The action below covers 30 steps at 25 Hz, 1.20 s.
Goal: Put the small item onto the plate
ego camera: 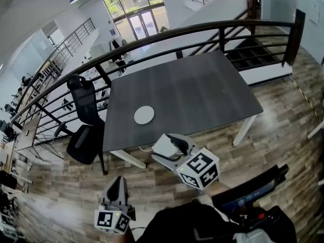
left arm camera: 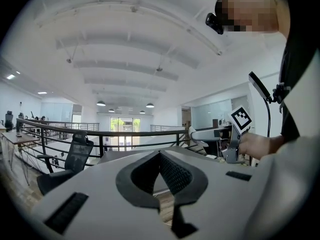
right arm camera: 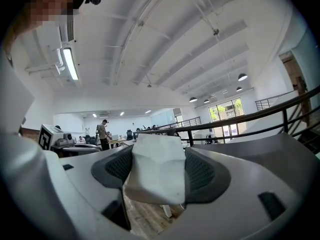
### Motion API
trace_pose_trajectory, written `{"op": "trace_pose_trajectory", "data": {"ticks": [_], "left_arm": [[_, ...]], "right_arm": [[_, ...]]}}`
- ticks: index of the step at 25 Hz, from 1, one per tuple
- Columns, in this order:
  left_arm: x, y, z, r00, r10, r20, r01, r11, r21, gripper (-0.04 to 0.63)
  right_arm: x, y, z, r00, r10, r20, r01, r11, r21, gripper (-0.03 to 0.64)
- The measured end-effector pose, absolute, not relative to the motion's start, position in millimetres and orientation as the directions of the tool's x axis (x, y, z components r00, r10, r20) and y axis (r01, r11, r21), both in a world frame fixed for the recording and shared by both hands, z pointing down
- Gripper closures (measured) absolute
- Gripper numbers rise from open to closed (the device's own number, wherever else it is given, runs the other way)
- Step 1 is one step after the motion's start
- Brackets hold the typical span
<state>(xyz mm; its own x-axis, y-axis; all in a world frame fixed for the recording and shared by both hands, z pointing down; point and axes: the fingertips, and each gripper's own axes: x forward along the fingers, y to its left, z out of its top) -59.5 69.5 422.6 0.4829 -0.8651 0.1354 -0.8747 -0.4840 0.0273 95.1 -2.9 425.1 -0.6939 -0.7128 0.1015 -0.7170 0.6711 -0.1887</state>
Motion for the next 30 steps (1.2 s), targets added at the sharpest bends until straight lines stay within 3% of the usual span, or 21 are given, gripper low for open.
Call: {"op": "trace_pose_trajectory", "data": {"ticks": [30], "left_arm": [[-95.4,-96.9,424.3,0.647,-0.757,0.097,-0.763,-0.642,0.074,0.592]], "right_arm": [[59.4,-141.2,432.5,-0.585,-0.796,0.153,-0.809,0.558,-0.187,0.285]]}}
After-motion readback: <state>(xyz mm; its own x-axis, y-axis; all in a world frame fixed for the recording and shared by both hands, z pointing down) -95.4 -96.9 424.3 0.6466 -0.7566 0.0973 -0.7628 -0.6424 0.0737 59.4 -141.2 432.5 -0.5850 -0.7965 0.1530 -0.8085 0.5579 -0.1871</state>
